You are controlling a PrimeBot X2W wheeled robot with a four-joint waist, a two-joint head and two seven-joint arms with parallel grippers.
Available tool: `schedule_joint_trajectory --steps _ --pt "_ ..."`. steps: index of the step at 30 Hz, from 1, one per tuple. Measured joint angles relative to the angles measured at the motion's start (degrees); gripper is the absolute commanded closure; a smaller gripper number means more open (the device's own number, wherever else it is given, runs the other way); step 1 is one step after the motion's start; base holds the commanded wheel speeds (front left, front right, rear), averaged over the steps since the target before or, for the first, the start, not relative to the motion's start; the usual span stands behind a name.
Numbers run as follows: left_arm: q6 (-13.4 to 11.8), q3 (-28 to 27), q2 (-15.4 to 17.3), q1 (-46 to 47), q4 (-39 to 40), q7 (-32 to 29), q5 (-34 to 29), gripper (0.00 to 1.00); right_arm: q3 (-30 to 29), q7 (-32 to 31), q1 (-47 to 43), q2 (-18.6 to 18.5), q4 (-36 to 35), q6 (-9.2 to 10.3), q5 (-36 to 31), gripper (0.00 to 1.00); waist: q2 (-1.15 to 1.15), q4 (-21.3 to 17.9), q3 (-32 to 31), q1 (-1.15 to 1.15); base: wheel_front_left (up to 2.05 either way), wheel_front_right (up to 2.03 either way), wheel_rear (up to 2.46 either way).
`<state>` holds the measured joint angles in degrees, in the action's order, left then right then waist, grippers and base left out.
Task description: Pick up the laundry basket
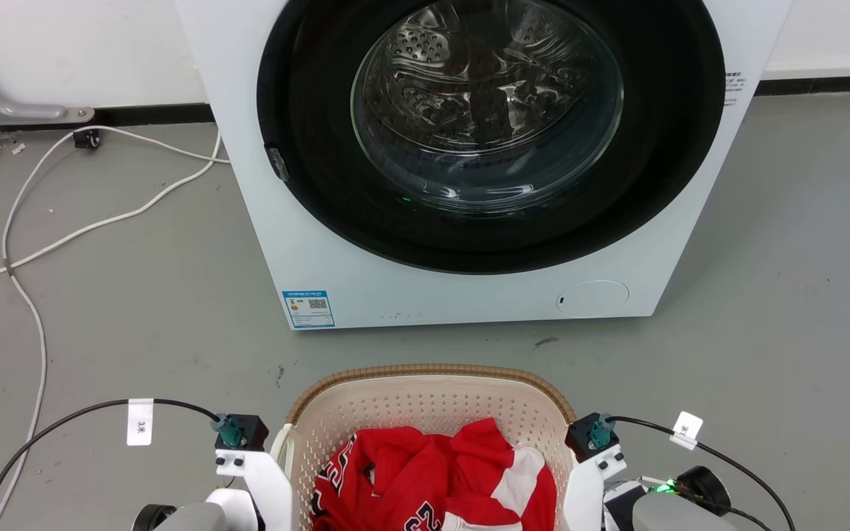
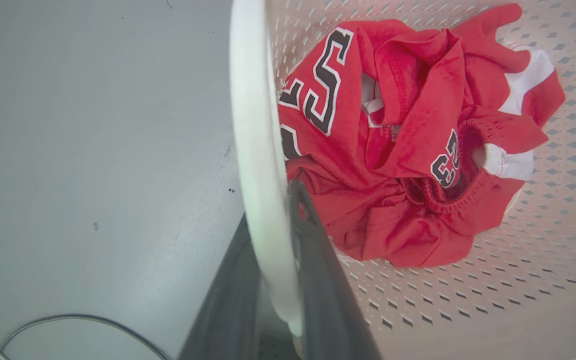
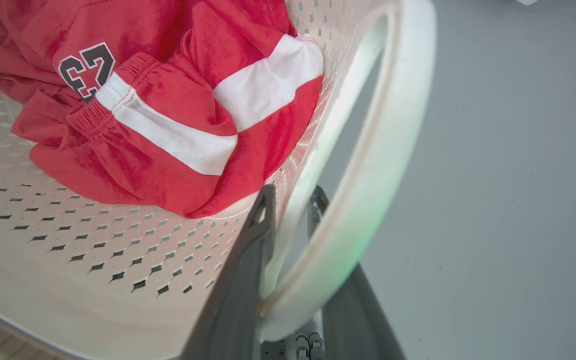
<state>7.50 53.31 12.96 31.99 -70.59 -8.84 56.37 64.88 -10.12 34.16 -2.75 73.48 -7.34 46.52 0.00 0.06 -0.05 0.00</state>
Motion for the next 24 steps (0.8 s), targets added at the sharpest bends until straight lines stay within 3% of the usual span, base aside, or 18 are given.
schedule_joint_trajectory --steps 24 --pt "0.0 2.4 0.2 0.3 -0.3 0.7 2.5 1.00 2.3 0.1 0.2 -0.1 0.2 0.00 2.4 1.00 0.00 0.1 0.2 0.00 0.00 0.00 0.00"
